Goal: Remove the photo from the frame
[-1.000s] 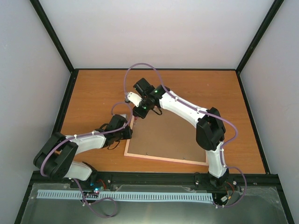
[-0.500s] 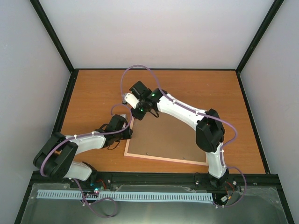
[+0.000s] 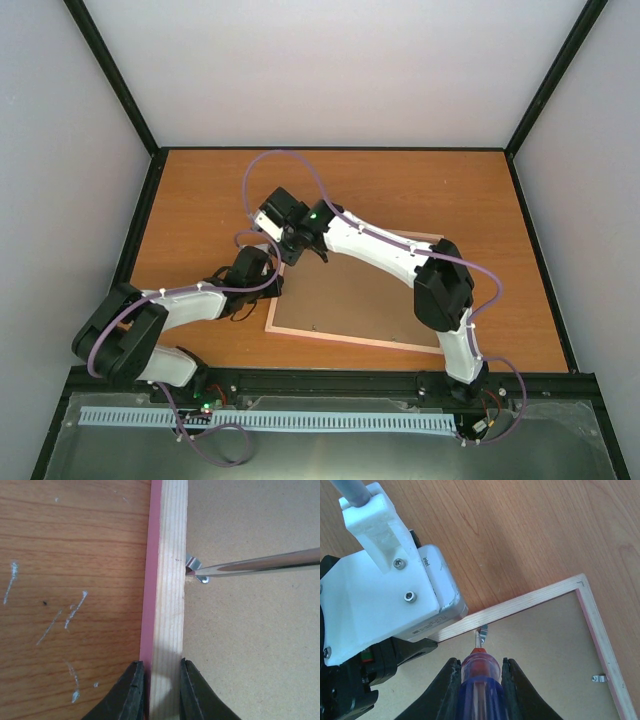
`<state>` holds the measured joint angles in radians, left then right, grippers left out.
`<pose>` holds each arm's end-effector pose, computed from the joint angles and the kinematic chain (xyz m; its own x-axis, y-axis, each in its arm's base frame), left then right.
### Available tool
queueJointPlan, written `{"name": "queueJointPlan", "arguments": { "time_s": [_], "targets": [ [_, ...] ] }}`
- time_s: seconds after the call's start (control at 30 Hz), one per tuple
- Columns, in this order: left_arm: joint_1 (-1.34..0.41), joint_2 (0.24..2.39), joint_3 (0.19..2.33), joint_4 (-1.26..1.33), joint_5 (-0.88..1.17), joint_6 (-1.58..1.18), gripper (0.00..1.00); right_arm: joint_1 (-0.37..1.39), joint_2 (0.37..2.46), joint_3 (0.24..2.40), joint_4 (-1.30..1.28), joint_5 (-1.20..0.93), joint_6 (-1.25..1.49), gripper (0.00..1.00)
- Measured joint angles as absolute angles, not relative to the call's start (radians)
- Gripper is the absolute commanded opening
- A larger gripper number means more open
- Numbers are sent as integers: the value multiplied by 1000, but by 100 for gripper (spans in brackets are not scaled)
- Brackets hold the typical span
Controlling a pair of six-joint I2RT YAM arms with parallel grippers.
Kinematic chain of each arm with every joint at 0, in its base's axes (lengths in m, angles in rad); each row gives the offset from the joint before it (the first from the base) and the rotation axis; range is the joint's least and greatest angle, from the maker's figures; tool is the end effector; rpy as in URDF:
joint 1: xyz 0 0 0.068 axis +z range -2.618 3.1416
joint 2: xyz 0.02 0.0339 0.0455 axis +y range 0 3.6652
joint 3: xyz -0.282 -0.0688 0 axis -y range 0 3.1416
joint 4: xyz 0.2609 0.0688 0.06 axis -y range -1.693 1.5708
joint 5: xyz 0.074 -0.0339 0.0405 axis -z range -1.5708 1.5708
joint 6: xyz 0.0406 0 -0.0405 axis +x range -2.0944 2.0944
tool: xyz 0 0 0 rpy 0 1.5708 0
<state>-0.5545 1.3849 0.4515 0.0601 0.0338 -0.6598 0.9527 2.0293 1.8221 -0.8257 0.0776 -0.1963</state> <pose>0.2075 -0.1301 0.1289 -0.8487 -0.1950 -0.4916 0.0309 0.9097 -0.4142 0.2756 0.3821 0.2731 -0.3341 -0.8055 -0.4895 -0.8714 0.4619 -0.1652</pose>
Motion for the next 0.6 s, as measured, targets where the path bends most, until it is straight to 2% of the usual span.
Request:
{"name": "queueJointPlan", "arguments": {
  "time_s": [0.4, 0.6],
  "targets": [
    [-554, 1386, 450, 105, 34, -663, 1, 961, 2033, 1855, -857, 132, -205, 3],
    [-554, 1376, 440, 63, 37, -664, 1, 892, 2034, 1854, -867, 445, -296, 3]
  ]
}}
